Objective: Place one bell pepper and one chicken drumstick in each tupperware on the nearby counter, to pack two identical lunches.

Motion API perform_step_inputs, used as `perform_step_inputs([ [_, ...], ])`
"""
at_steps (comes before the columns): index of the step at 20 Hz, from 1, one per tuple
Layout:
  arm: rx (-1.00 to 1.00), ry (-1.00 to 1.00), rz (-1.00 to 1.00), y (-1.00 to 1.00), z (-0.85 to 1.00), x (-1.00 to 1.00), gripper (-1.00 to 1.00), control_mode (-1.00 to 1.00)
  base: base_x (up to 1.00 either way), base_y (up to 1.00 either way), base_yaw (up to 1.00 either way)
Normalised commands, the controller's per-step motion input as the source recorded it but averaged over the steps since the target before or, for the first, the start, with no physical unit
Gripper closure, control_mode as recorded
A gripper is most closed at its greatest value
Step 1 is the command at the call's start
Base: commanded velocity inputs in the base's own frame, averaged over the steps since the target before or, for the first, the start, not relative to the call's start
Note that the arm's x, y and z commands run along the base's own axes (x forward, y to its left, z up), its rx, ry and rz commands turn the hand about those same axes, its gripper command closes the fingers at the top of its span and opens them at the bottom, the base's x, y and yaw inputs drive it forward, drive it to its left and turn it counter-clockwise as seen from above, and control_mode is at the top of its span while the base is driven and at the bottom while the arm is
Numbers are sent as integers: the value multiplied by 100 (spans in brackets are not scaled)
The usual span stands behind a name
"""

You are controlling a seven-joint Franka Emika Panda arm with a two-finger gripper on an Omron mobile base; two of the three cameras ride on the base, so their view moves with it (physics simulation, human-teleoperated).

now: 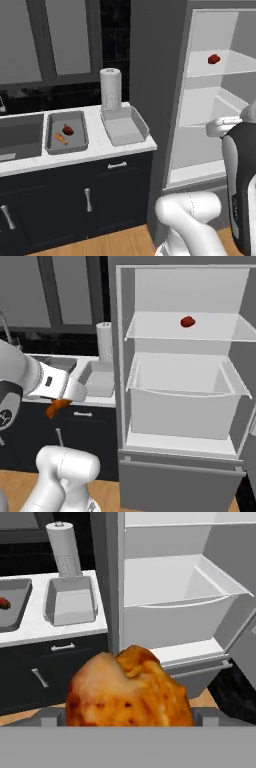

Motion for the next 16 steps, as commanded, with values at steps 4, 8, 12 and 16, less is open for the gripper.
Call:
perform_step_inputs([
  [4,0,0,0,0,0,0,100,100,20,100,5],
  [8,0,0,0,0,0,0,100,100,60,100,0],
  [12,0,0,0,0,0,0,100,100,69,63,-11],
  [16,0,0,0,0,0,0,100,100,69,15,-25],
])
